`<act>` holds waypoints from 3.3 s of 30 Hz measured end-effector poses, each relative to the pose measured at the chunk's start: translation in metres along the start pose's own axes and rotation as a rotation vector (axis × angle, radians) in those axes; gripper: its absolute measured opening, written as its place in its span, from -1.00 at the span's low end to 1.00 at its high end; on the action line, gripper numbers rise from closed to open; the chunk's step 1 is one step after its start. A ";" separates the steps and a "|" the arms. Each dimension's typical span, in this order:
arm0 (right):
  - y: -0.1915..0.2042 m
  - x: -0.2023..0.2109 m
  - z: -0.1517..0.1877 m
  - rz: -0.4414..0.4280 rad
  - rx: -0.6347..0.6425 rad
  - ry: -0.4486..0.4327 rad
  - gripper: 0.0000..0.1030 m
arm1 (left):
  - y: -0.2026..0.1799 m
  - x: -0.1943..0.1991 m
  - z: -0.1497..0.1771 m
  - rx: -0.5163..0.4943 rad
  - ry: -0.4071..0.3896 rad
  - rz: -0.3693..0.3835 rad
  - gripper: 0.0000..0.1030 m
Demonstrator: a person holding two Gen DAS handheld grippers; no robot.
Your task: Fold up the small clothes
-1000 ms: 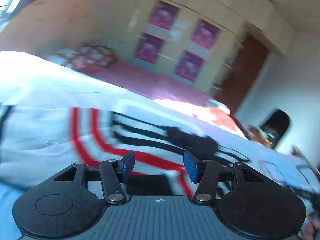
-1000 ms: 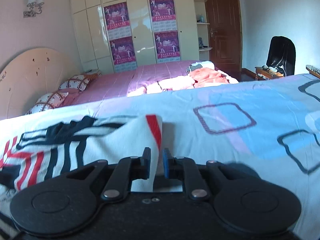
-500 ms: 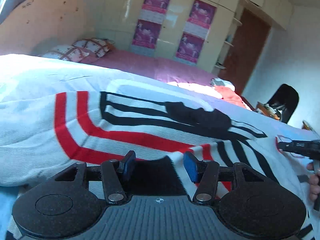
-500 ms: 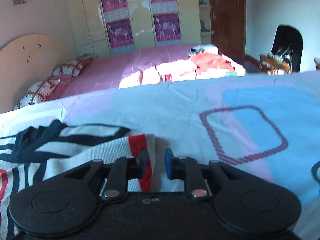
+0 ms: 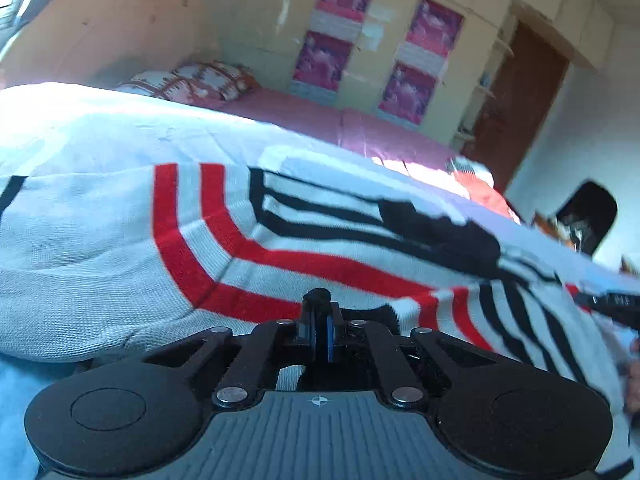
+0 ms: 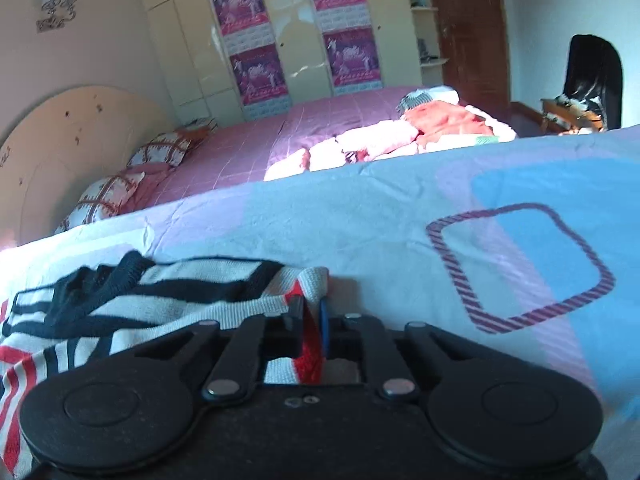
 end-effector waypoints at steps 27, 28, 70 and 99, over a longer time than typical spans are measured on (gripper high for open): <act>0.068 0.117 0.078 0.017 0.306 0.037 -0.61 | -0.044 0.030 0.044 -0.257 0.060 -0.032 0.44; 0.065 0.111 0.087 0.026 0.306 0.078 -0.61 | -0.044 0.034 0.045 -0.275 0.065 -0.044 0.45; 0.166 0.165 0.044 0.085 0.007 0.012 -0.54 | 0.177 0.118 -0.125 0.338 -0.287 0.125 -0.91; 0.141 0.117 0.061 -0.291 -0.320 0.068 -0.37 | -0.002 0.146 0.032 -0.182 -0.139 0.061 0.22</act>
Point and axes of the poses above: each gripper's, at about its wrist camera, not at the fingertips, and x roughly against the way its jaws point, y to its left, z to its underside, the point moved 10 cm from there along -x, roughly the way its jaws point, and after that the axes turned 11 degrees about x, right-handed, at the moved point
